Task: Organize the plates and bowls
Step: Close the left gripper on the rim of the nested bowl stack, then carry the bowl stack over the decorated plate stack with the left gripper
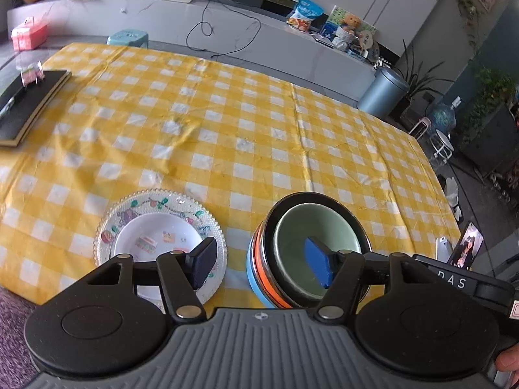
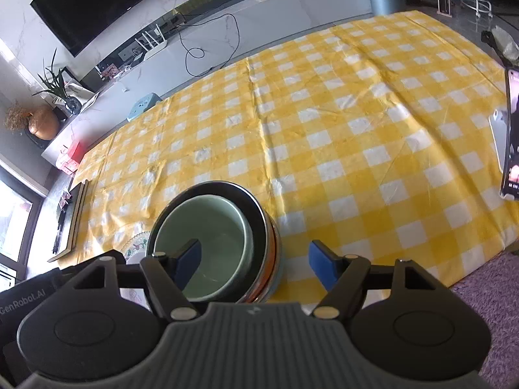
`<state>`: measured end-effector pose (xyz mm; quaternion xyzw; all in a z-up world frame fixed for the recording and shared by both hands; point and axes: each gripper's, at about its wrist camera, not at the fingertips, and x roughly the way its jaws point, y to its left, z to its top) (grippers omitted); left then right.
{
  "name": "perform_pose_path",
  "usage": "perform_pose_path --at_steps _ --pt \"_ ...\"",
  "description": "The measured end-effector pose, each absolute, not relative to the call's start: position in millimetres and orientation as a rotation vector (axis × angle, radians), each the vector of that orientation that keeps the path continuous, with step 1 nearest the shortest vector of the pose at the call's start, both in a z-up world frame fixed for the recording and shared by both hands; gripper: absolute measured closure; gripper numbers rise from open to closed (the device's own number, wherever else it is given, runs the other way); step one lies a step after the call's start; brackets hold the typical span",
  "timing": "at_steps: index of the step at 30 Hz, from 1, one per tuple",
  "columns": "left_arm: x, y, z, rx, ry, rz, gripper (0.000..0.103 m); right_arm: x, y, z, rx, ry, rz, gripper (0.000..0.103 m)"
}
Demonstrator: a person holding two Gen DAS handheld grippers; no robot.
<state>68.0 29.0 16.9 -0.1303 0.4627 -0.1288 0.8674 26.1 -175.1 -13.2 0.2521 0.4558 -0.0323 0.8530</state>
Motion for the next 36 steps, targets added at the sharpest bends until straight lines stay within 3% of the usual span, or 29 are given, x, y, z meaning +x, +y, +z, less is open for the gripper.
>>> perform_pose_path --at_steps 19,27,32,36 --pt "90.5 33.1 -51.3 -0.563 1.114 -0.283 0.030 49.4 -191.9 -71.4 0.770 1.042 0.002 0.036" --pt "96.2 24.0 -58.9 -0.549 1.154 -0.287 0.036 57.4 -196.6 -83.8 0.815 1.053 0.015 0.043" --pt "96.5 21.2 -58.2 -0.515 1.174 -0.283 0.050 61.6 -198.9 -89.8 0.847 1.060 0.037 0.050" --pt "97.4 16.5 -54.7 -0.483 1.182 -0.273 0.052 62.0 -197.6 -88.4 0.837 1.061 0.033 0.051"
